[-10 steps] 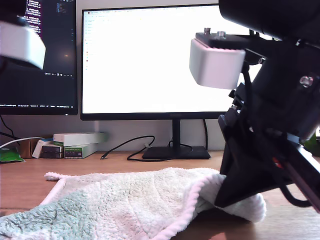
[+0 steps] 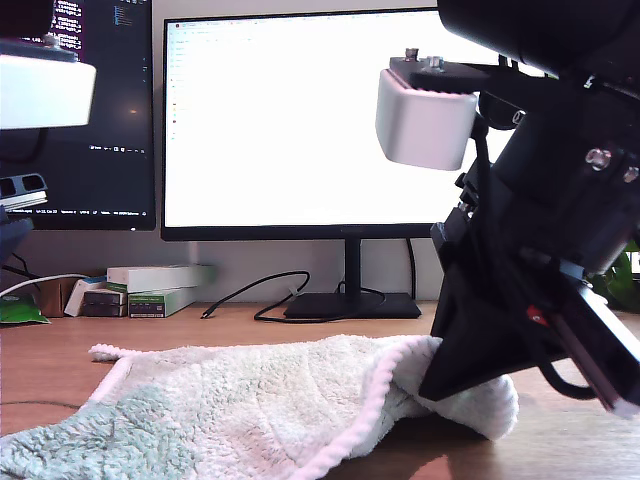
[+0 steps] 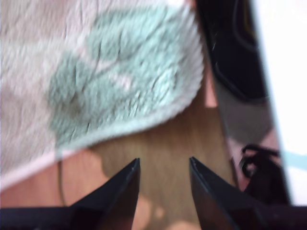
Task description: Fold the tea towel to a neat square and place it to the right
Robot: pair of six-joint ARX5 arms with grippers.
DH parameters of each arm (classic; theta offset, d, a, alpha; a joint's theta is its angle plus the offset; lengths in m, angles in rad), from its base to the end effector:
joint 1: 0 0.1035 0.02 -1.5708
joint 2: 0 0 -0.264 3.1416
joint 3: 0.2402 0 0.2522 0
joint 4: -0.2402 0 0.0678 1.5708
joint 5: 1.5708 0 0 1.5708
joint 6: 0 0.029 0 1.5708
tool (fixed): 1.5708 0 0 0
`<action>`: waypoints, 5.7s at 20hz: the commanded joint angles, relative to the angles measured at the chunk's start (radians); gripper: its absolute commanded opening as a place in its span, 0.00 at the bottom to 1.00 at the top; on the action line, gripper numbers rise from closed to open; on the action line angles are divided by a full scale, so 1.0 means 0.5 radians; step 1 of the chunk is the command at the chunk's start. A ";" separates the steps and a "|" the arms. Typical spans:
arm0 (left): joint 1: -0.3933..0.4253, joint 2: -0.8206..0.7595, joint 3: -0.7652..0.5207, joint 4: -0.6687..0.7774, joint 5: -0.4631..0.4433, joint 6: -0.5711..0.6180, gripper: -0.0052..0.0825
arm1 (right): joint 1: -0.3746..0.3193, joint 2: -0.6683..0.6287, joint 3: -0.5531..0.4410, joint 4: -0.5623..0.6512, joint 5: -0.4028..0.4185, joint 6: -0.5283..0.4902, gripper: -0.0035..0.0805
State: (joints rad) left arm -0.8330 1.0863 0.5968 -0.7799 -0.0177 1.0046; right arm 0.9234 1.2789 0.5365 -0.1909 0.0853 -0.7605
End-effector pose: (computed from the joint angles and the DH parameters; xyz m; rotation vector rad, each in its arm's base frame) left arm 0.1148 -0.1256 0.1825 1.3615 0.7631 -1.2887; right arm 0.1362 0.1761 0.1572 -1.1344 0.5190 1.0871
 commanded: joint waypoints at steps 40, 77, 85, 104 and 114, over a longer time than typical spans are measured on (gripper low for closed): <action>-0.217 0.158 -0.069 0.431 0.124 0.356 0.50 | -0.004 -0.008 -0.023 -0.016 -0.010 0.010 0.03; -0.165 -0.094 -0.214 0.784 0.148 -0.060 0.49 | -0.002 -0.008 -0.022 0.014 -0.016 0.069 0.03; -0.176 -0.089 -0.214 0.776 0.392 -0.060 0.46 | -0.002 -0.008 -0.022 0.019 -0.016 0.098 0.03; -0.343 0.304 -0.214 0.899 0.174 -0.006 0.40 | -0.002 -0.008 -0.022 0.073 -0.017 0.107 0.03; -0.395 0.310 -0.214 1.064 0.119 -0.342 0.34 | -0.002 -0.008 -0.022 0.072 -0.016 0.107 0.03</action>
State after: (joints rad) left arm -1.0271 1.2327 0.5114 -0.2539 0.0422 0.8398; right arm 0.9234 1.2789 0.5365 -0.1616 0.0807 -0.7109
